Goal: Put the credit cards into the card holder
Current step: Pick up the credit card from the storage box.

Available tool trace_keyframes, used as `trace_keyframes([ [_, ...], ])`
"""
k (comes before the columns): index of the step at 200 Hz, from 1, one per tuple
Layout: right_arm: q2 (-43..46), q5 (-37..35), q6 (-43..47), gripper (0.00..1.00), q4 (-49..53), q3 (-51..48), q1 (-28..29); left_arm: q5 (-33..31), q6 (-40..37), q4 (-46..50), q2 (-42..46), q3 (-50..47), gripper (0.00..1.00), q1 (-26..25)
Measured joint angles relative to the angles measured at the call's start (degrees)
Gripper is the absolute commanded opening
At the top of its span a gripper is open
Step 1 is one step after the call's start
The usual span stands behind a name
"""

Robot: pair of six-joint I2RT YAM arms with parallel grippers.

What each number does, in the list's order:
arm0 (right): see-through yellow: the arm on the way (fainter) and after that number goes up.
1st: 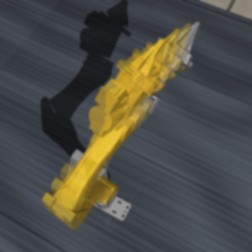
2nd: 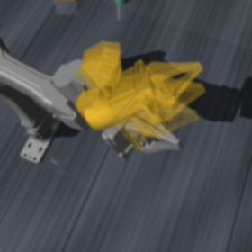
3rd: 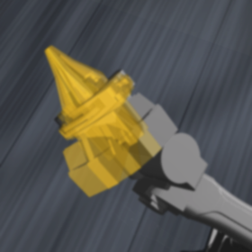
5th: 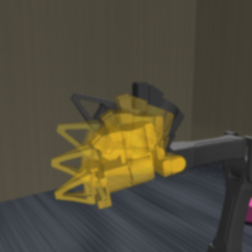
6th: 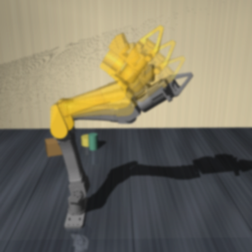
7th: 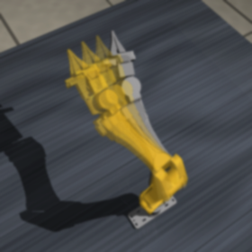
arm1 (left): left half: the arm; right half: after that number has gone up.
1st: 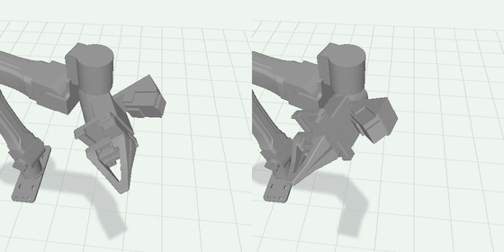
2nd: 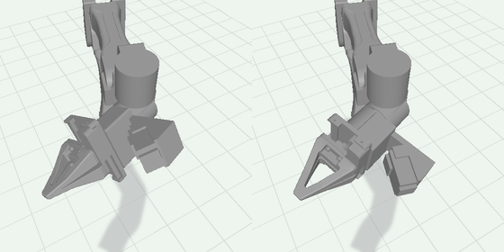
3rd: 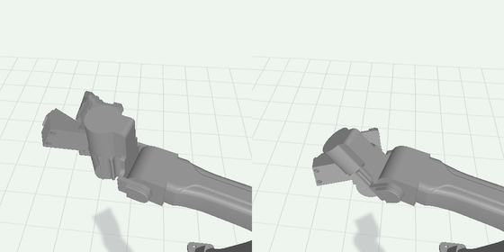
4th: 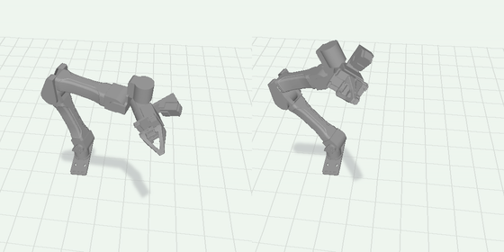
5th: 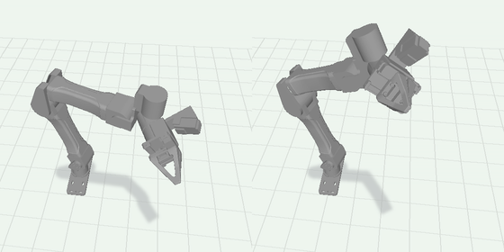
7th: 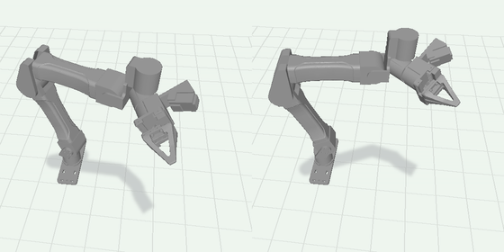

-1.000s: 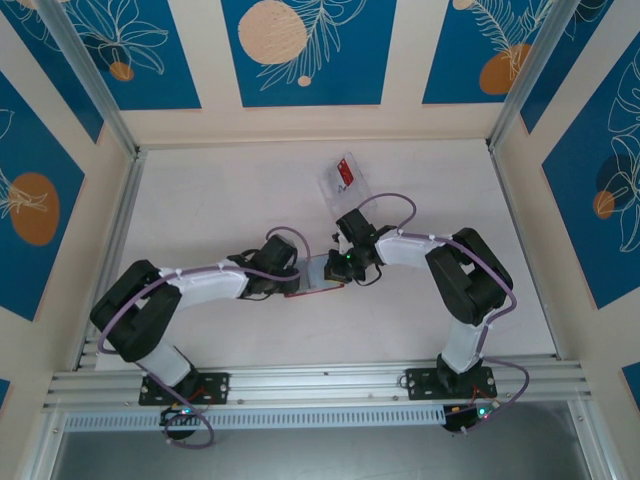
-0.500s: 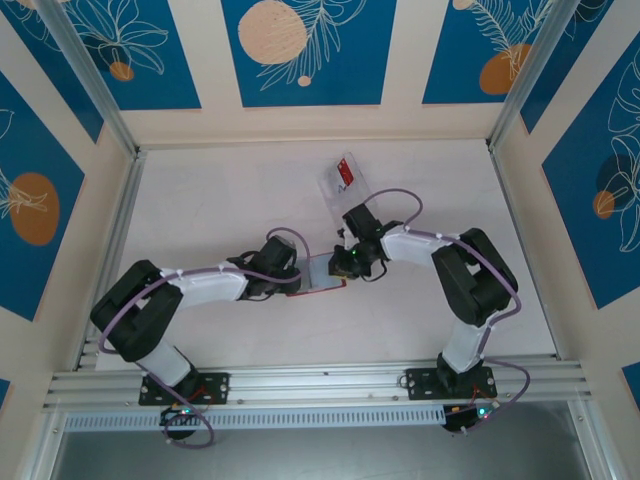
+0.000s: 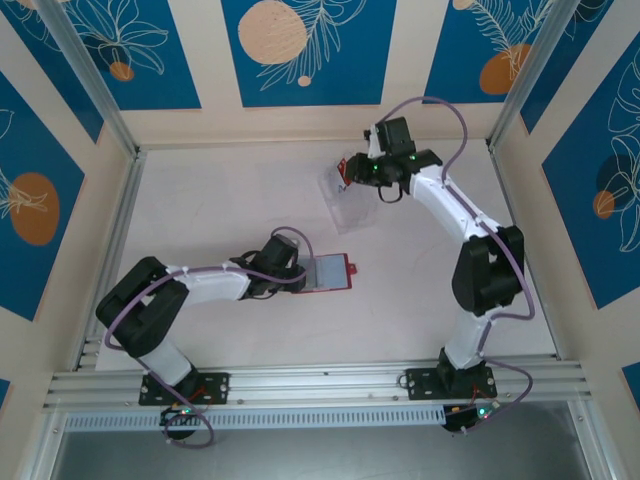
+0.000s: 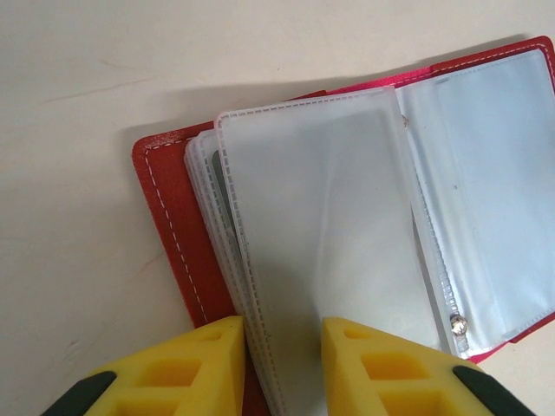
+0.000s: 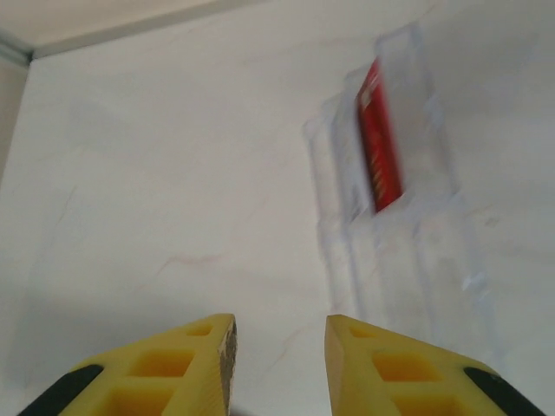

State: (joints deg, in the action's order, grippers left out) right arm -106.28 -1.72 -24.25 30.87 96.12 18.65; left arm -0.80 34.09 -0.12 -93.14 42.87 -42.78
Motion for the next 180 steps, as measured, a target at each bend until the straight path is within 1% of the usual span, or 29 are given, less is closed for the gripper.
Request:
trace_keyframes([
  [20, -6.0, -1.2, 2.1, 0.38, 0.6, 5.3, -1.4, 0.2, 0.0, -0.2, 0.0, 0.0, 0.27, -0.1],
  [59, -14.1, -1.8, 5.1, 0.37, 1.8, 10.8, -1.5, 0.2, 0.0, -0.3, -0.1, 0.0, 0.27, -0.2],
  [143, -18.2, -3.0, 8.5, 0.37, 0.0, 16.0, -1.0, 0.1, 0.0, -0.4, -0.1, -0.1, 0.26, -0.3],
  [180, -21.6, -3.0, 9.0, 0.37, -0.1, 19.0, -1.0, 0.2, 0.0, -0.6, -0.2, -0.1, 0.26, -0.7],
])
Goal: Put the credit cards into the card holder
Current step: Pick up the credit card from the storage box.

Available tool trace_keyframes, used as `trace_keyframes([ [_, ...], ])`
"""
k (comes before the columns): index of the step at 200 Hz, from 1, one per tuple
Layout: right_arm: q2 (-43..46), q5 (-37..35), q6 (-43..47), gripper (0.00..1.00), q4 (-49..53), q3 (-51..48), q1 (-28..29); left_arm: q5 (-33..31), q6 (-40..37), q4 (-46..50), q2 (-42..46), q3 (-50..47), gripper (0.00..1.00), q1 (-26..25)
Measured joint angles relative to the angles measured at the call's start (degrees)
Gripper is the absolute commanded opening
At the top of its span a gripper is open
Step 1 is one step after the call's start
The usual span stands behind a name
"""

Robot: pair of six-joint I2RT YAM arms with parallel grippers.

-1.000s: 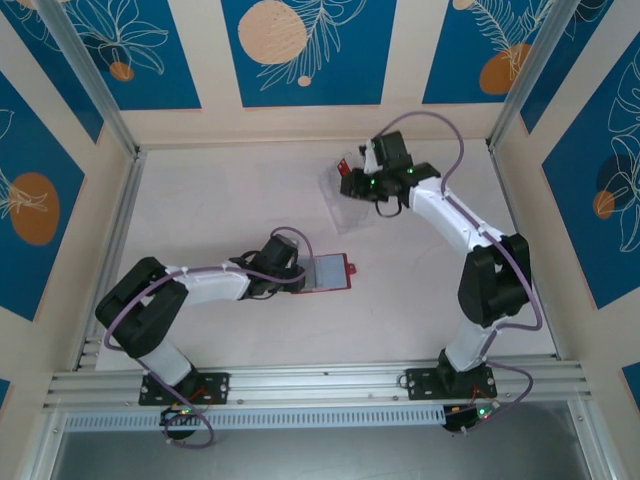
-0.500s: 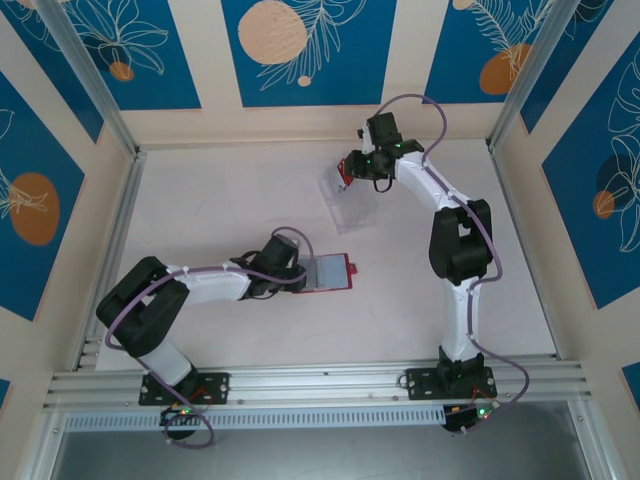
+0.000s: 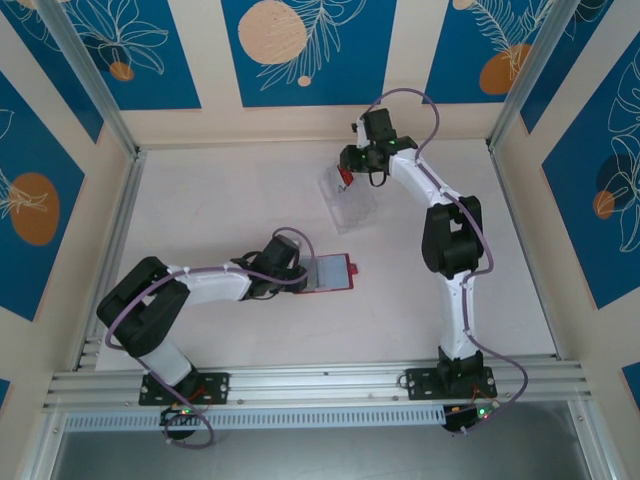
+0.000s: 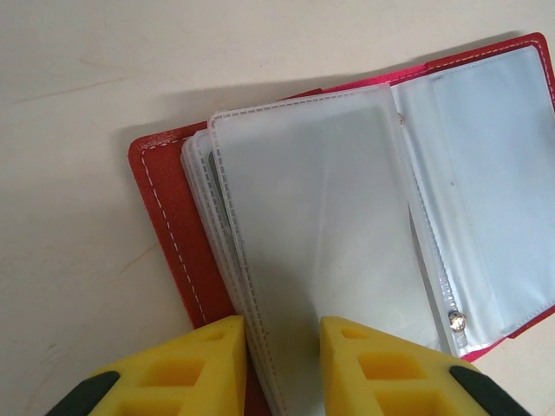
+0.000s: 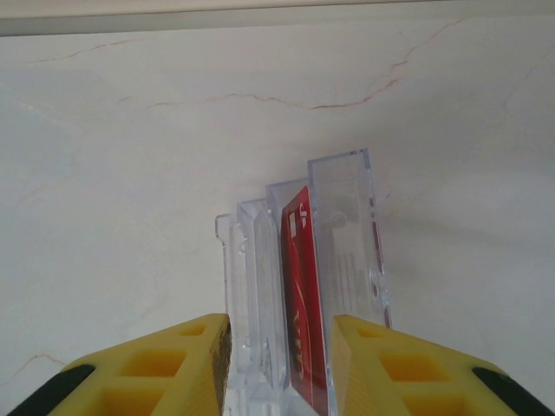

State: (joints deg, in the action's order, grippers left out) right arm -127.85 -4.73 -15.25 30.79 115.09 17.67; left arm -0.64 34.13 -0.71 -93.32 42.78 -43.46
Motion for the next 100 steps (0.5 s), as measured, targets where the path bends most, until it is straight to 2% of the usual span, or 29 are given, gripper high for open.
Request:
trace_keyframes([
  [100, -3.7, -2.0, 1.9, 0.36, 0.8, 3.1, 1.8, 0.0, 0.0, 0.0, 0.0, 0.0, 0.26, 0.0],
])
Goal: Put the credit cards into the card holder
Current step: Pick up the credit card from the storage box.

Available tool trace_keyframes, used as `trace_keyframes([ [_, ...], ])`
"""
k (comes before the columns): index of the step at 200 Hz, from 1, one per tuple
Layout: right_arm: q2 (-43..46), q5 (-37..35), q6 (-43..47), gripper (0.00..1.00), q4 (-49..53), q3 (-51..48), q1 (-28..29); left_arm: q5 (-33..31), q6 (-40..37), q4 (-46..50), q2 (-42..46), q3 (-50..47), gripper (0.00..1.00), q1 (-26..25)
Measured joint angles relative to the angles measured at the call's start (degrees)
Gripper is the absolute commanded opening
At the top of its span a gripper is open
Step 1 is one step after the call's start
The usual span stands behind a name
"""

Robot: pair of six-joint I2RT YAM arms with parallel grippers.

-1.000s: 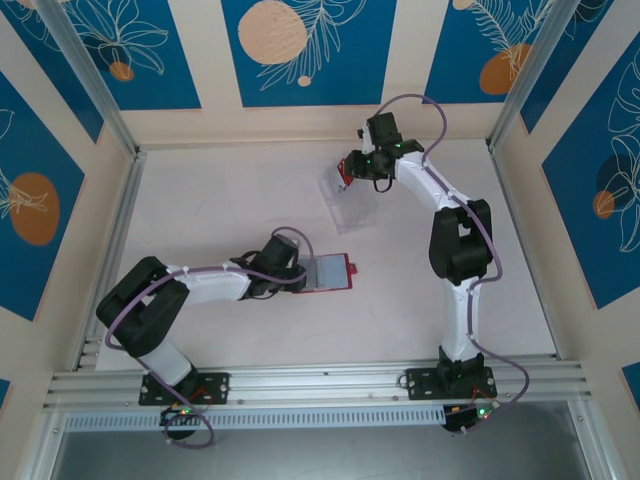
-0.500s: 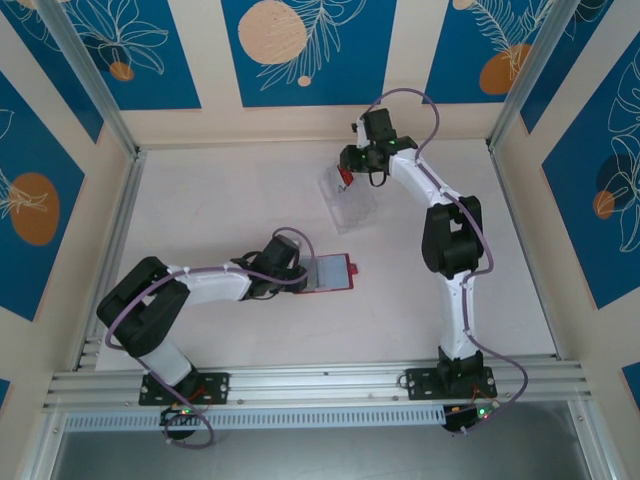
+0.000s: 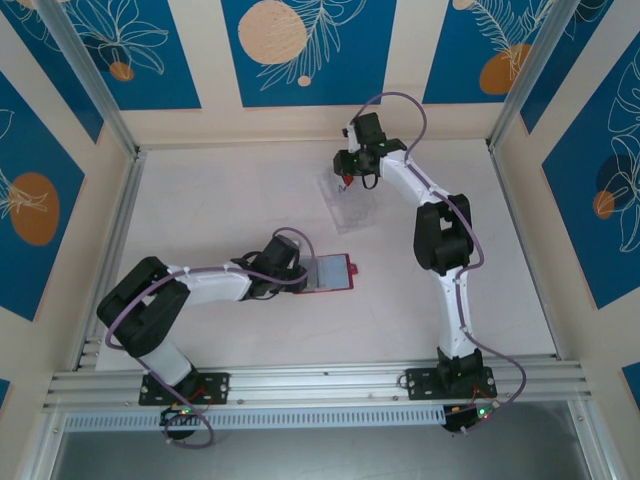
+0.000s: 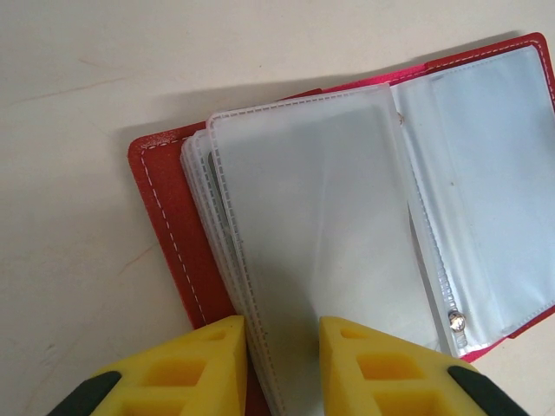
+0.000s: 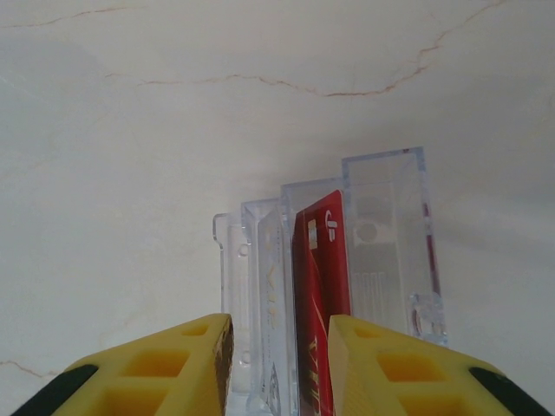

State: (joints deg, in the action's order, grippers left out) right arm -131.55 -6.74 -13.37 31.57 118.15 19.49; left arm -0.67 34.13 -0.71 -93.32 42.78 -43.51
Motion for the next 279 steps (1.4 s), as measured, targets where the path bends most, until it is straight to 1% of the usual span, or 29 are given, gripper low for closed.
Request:
trace_keyframes([
  [93, 0.0, -3.4, 1.7, 0.35, -0.1, 0.1, 0.3, 0.0, 0.0, 0.0, 0.0, 0.0, 0.25, 0.0],
  [129, -0.7, -4.5, 2.3, 0.35, 0.7, 2.0, 0.3, 0.0, 0.0, 0.0, 0.0, 0.0, 0.25, 0.0],
  [231, -2.5, -5.1, 3.0, 0.35, 1.0, 3.0, 0.3, 0.0, 0.0, 0.0, 0.0, 0.0, 0.25, 0.0],
  [279, -2.5, -5.2, 3.6, 0.32, 1.0, 3.0, 0.5, 0.0, 0.0, 0.0, 0.0, 0.0, 0.25, 0.0],
])
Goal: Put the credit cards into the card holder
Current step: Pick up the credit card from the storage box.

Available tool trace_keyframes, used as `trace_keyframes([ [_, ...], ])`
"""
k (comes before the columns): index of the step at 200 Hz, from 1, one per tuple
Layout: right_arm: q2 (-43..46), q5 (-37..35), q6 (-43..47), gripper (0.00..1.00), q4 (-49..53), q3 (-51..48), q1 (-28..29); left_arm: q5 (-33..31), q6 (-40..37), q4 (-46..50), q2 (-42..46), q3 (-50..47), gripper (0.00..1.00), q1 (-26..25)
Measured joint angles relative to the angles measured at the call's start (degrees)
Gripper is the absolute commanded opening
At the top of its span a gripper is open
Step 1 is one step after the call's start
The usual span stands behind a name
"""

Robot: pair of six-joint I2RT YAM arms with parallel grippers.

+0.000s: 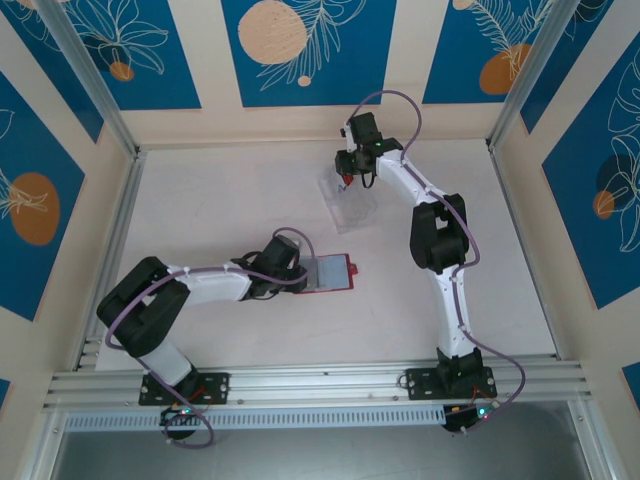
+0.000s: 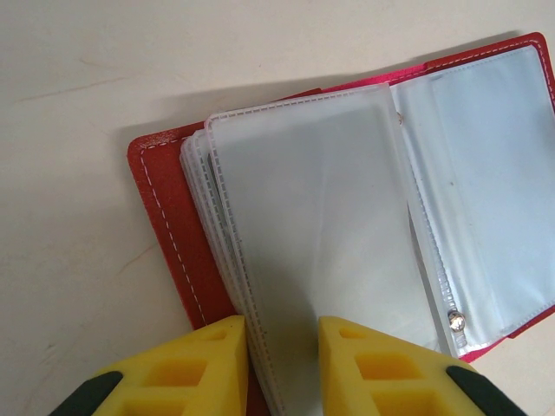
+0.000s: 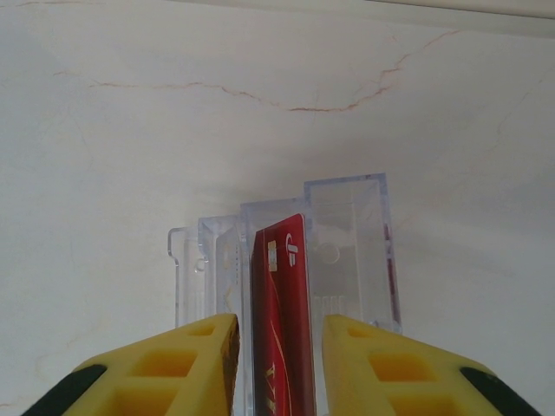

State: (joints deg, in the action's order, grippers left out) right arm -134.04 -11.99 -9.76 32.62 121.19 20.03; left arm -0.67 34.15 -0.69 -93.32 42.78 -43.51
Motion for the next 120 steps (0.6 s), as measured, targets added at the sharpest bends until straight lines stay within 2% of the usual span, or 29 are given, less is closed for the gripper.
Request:
trace_keyframes([
  [120, 0.0, 0.6, 0.9, 0.32, -0.1, -0.2, 0.2, 0.0, 0.0, 0.0, 0.0, 0.0, 0.24, 0.0],
])
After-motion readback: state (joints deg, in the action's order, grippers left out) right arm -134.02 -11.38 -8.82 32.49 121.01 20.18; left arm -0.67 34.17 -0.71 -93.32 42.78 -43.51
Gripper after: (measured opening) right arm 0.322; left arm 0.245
